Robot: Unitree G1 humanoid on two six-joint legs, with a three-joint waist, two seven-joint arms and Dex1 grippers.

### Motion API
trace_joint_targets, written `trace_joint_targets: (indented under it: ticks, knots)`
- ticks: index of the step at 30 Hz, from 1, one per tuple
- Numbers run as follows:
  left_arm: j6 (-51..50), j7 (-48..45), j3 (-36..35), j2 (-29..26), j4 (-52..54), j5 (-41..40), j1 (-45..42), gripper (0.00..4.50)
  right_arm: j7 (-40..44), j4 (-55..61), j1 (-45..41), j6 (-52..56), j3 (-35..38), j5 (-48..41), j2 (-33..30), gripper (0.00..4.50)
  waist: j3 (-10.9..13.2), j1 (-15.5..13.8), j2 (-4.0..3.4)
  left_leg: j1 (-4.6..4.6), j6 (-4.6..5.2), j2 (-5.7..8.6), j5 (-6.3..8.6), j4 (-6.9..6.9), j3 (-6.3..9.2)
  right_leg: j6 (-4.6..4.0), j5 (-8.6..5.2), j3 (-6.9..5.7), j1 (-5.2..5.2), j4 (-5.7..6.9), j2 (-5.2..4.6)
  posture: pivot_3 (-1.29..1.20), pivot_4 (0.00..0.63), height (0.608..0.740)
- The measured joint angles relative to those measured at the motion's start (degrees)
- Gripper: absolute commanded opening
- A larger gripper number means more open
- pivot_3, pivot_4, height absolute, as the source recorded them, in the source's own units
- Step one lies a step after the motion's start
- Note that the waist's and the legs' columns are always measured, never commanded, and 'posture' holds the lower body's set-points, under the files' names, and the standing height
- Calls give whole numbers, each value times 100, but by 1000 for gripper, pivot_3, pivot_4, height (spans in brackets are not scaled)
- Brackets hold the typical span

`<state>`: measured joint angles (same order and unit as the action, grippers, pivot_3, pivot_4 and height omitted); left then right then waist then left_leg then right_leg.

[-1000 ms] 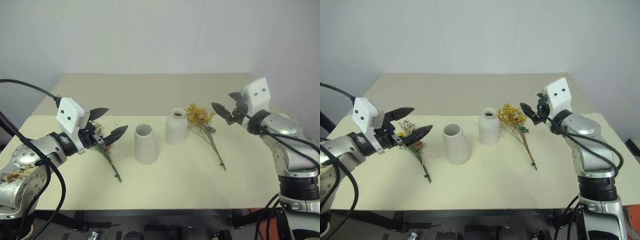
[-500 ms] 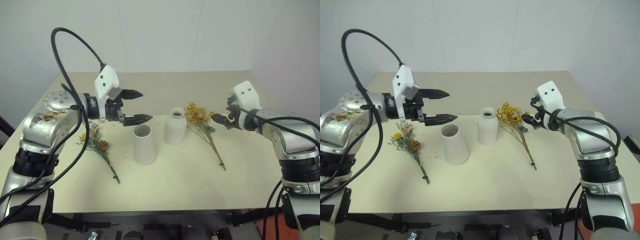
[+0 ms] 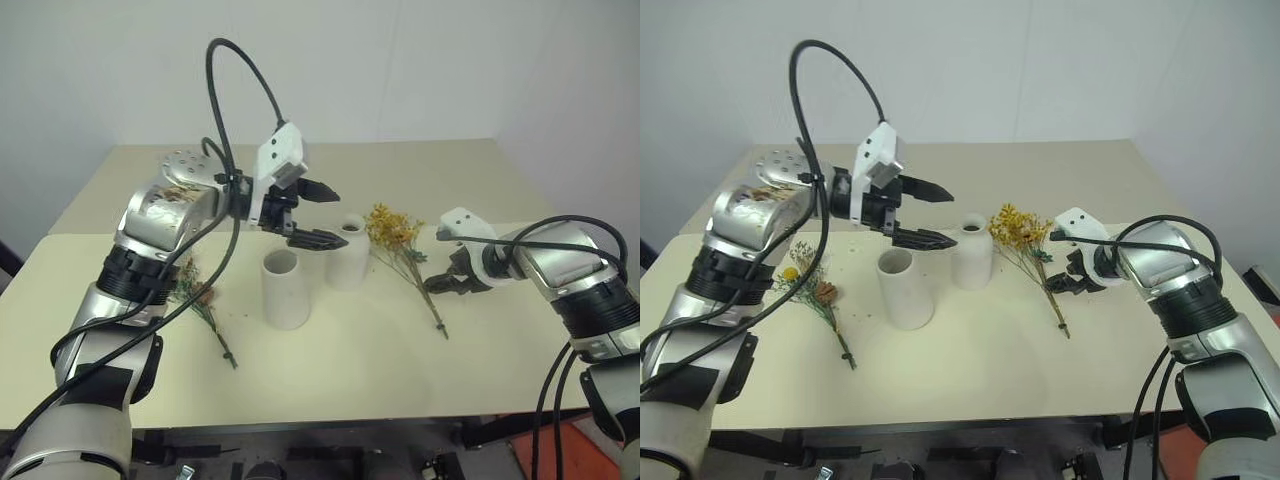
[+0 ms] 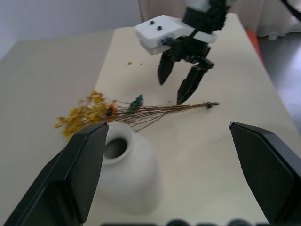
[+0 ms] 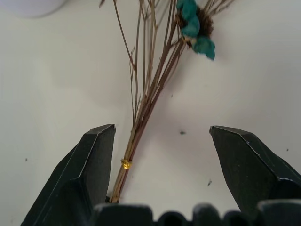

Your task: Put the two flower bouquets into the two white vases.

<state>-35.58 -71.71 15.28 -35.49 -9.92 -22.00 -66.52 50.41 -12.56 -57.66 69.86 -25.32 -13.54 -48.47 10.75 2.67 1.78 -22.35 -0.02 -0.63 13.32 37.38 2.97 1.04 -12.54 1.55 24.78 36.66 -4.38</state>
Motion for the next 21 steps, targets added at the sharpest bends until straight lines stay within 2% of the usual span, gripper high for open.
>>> trace_joint_targets:
  ticks: [9,13,21]
  knots:
    - [-185,-26,64,228,14,167,-101,4500,569,-995,-154,-635,-558,427,503,3811,0,3,-1,-29,3,0,2,32,-1,0,0,8,36,33,1,0,150,740]
    - [-239,30,48,221,96,167,-83,4500,581,-1184,-191,-849,-542,668,624,2968,0,-2,0,-37,7,1,4,46,0,1,1,6,37,38,0,0,150,740]
    - [-469,152,-37,212,398,159,69,4500,575,-1376,-191,-984,-328,893,811,321,0,5,0,-33,7,1,4,47,0,0,2,7,37,43,1,0,150,740]
